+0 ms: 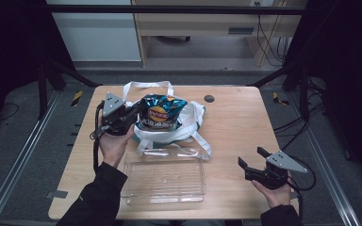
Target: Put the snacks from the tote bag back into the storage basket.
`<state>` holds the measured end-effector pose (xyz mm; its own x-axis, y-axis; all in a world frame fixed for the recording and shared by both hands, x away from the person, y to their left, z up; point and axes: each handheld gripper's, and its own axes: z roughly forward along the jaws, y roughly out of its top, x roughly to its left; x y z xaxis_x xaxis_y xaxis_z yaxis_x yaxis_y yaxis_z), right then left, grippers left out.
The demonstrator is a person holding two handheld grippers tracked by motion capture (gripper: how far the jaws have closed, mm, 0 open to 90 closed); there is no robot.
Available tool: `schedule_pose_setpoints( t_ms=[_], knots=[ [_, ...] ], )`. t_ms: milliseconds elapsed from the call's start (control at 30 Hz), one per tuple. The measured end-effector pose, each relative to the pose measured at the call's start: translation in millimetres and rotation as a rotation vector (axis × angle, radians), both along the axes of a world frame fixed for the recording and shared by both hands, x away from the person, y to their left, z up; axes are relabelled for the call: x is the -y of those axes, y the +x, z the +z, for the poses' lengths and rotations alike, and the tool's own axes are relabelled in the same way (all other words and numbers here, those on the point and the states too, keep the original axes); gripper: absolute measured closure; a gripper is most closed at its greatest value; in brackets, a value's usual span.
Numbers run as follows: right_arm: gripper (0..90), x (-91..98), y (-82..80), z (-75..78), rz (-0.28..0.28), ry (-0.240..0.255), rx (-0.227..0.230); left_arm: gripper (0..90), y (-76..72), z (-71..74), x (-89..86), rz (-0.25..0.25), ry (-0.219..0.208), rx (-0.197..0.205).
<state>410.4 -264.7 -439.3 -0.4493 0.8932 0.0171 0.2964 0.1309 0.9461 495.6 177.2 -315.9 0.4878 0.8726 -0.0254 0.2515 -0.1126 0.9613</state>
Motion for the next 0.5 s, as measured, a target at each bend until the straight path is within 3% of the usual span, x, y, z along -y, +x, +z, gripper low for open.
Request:
schedule_pose_setpoints(
  t_ms=[500],
  knots=[
    [17.0,-0.1,0.0,-0.3,-0.003,-0.002,0.000,90.0,-32.6,20.3,-3.7,-0.045,-0.063,0.016]
  ],
)
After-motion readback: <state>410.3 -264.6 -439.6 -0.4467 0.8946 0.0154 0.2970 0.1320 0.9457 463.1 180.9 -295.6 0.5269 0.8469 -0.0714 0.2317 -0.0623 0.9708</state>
